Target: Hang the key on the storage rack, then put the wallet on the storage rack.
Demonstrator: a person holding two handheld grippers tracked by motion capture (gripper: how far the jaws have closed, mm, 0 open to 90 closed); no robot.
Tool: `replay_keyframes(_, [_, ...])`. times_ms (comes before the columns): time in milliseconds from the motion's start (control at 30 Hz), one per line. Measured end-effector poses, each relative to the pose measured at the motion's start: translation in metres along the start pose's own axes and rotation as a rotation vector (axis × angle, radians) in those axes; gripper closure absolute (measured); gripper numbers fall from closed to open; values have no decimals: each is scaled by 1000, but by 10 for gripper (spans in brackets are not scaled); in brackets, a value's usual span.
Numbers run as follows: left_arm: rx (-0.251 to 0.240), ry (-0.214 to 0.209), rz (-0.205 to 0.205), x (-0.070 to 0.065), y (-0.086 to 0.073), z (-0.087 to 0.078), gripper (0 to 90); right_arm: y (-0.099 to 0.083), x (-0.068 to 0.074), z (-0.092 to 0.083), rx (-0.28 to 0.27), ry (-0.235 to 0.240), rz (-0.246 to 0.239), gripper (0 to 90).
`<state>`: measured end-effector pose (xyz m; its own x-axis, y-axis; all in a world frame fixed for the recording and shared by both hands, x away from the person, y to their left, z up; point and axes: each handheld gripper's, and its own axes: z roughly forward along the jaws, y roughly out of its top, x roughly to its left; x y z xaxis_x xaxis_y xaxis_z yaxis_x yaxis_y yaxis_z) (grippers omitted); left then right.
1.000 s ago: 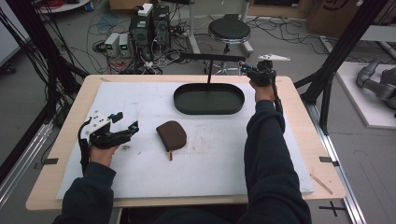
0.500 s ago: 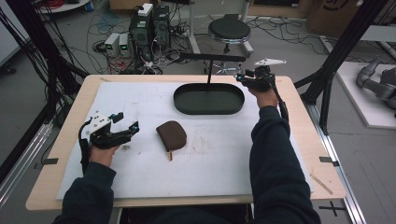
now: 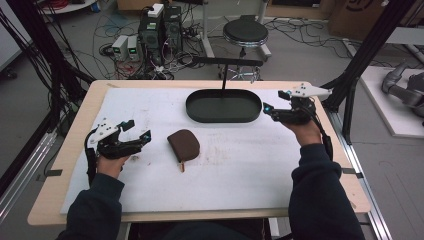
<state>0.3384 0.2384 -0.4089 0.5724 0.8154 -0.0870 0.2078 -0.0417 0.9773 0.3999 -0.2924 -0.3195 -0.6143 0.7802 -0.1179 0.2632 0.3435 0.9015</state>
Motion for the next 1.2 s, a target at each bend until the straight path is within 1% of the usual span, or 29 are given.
replay_keyframes(67, [-5,-10,-1,0,0,0,185,-9,7,-5,7,10,3,265])
replay_keyframes(100, [-5,-12,-2,-1,0,0,186,-20,14,-7,14,3,-12,264])
replay_keyframes(133, [-3,-9,1,-1,0,0,186,-20,14,-7,14,3,-12,264])
replay_keyframes(167, [0,-5,6,-1,0,0,185,-26,17,-7,18,7,-14,263])
replay_keyframes(200, [1,-4,6,-1,0,0,185,-36,22,-5,35,1,-7,255])
replay_keyframes(233, [-1,-6,6,-1,0,0,185,-36,22,-5,35,1,-7,250])
replay_keyframes(267, [2,-3,7,-2,0,0,185,-45,24,-1,45,-1,8,247])
replay_keyframes(300, [3,-2,9,-2,0,0,185,-47,25,-1,49,3,18,247])
replay_keyframes(333, [4,-2,8,-3,0,0,185,-47,25,-1,49,3,18,247])
replay_keyframes(367, [10,-1,12,-4,0,1,185,-49,25,0,64,10,16,247])
replay_keyframes(400, [13,-2,15,-4,0,2,185,-49,25,-1,64,14,36,253])
replay_keyframes(533, [29,-2,11,-4,-2,4,185,-51,25,-1,57,24,38,257])
replay_keyframes(600, [32,-1,9,-3,-2,4,185,-54,27,1,70,22,49,257])
replay_keyframes(667, [34,-2,7,-3,-2,4,186,-54,27,2,73,27,44,257])
replay_keyframes(700, [30,-6,0,-3,-2,4,186,-54,28,2,75,27,40,257])
replay_keyframes(767, [39,-16,-14,-3,-3,5,186,-54,29,3,72,25,42,257])
replay_keyframes(833, [50,-23,-11,-4,-4,7,188,-54,29,4,73,26,42,258])
replay_keyframes(900, [59,-31,-17,-5,-5,8,191,-54,29,4,79,23,41,257])
replay_keyframes(967, [71,-63,-37,-6,-6,10,208,-55,29,4,79,21,42,258])
replay_keyframes(1000, [73,-70,-41,-7,-6,11,229,-55,29,4,78,24,39,258])
replay_keyframes(1067, [92,-81,-38,-11,-6,14,231,-56,29,4,77,25,41,258])
replay_keyframes(1100, [95,-89,-45,-14,-6,15,240,-55,29,4,75,24,39,258])
replay_keyframes(1133, [112,-101,-42,-16,-6,17,270,-55,30,3,74,25,38,258])
replay_keyframes(1167, [129,-117,-49,-19,-7,19,270,-55,30,3,74,25,38,258])
replay_keyframes(1200, [183,-148,-64,-25,-9,24,292,-55,32,2,68,29,37,258])
